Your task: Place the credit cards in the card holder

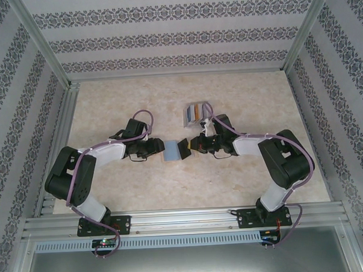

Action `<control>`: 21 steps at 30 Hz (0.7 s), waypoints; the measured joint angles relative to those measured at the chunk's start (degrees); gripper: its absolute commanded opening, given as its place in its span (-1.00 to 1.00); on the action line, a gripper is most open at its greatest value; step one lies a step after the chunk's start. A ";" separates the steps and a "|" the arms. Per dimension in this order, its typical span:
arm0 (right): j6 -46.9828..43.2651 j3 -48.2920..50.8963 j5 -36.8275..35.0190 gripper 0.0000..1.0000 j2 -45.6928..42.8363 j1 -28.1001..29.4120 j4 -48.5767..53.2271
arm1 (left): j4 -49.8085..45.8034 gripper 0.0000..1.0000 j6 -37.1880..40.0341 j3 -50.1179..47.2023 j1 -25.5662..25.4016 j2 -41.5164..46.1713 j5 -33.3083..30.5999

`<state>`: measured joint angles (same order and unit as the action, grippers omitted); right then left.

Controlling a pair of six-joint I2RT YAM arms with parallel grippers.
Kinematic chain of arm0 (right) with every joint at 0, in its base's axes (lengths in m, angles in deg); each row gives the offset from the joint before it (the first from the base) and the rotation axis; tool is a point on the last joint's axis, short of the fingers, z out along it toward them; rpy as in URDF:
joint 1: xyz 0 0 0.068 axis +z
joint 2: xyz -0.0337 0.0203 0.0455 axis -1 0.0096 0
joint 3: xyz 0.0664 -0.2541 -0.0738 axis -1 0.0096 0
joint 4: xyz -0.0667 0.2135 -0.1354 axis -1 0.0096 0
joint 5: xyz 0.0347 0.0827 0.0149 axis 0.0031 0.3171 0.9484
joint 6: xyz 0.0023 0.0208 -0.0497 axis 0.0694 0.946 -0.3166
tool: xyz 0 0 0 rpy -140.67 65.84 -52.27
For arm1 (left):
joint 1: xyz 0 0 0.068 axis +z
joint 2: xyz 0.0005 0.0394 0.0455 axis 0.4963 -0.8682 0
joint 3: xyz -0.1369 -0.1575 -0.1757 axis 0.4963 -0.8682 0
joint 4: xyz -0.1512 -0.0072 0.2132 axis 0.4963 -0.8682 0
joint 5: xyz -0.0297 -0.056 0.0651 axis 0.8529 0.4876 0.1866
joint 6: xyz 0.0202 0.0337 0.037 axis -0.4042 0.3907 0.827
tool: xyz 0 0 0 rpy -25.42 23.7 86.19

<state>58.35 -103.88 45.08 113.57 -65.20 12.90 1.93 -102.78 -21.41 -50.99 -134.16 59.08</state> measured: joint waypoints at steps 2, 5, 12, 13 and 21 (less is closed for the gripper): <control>0.07 0.00 -0.22 -0.81 0.66 0.00 -0.68 | 0.22 0.04 0.00 -0.13 0.00 -0.04 0.11; 0.44 0.00 -0.24 -0.81 1.90 0.02 -1.75 | 0.39 0.04 0.00 -0.15 0.00 -0.20 0.15; 1.79 -0.02 -0.20 -0.81 3.74 0.02 -4.33 | 1.25 0.04 -0.07 -0.17 0.00 -1.05 0.70; 1.92 -0.02 -0.20 -0.81 3.87 0.02 -4.50 | 1.31 0.04 -0.11 -0.17 0.00 -1.07 0.76; 3.08 -0.09 0.07 -0.81 6.10 0.02 -6.60 | 2.32 0.03 -0.22 -0.20 0.00 -1.86 1.90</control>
<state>61.43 -103.97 45.15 119.67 -65.18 6.30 4.25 -102.99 -21.60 -50.99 -136.02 60.98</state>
